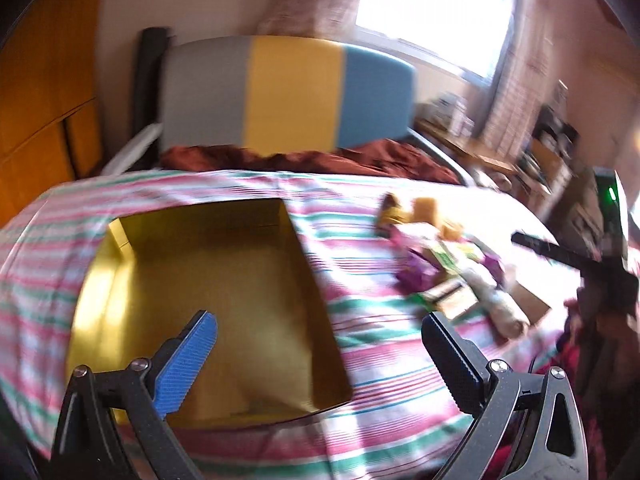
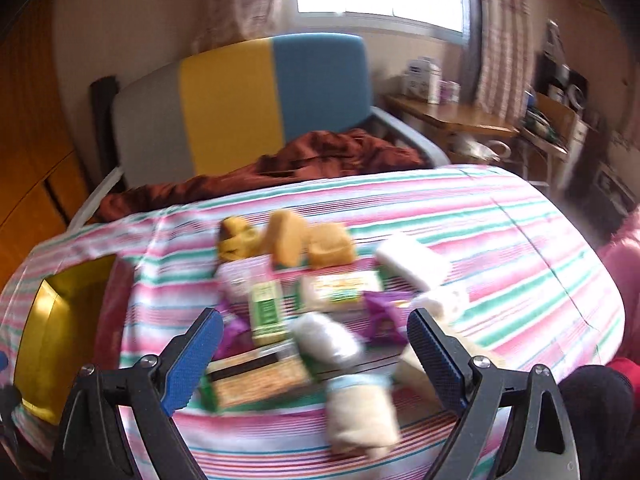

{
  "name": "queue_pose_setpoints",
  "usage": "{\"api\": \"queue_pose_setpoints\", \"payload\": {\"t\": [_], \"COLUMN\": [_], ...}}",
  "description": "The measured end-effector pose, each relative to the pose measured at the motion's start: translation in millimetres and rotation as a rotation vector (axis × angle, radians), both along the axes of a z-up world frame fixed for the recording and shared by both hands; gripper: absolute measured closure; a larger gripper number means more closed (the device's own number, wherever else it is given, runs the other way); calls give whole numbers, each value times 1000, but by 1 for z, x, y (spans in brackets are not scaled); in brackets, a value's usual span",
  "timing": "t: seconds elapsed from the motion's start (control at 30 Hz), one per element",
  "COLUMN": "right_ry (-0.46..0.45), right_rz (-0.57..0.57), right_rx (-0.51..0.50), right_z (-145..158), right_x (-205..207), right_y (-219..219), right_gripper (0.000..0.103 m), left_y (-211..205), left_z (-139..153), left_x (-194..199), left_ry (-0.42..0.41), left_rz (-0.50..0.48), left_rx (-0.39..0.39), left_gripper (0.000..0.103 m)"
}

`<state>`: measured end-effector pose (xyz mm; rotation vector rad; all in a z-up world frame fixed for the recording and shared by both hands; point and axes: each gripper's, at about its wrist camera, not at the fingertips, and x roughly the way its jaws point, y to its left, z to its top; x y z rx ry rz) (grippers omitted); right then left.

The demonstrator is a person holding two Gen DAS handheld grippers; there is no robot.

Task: Organize objects
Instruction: 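Move both grippers from the gold tray toward the pile of items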

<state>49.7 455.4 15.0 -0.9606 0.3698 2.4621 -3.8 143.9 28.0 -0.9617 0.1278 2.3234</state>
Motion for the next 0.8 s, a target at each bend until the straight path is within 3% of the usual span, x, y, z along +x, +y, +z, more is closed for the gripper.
{"api": "queue_pose_setpoints", "payload": {"t": [0.13, 0.33, 0.53, 0.8], "right_ry": [55, 136, 159, 139], "right_rz": [-100, -192, -210, -161], "right_rx": [-91, -282, -349, -354], "right_z": [-7, -23, -28, -30], "right_x": [16, 34, 39, 34], "right_y": [42, 74, 88, 85], "right_gripper": [8, 8, 8, 8], "left_y": [54, 116, 179, 238], "left_z": [-9, -35, -59, -90], "left_x": [7, 13, 18, 11], "left_ry": [5, 12, 27, 55], "left_rz": [-164, -293, -435, -572], "left_rx": [-71, -151, -269, -399], "left_gripper": [0, 0, 0, 5]}}
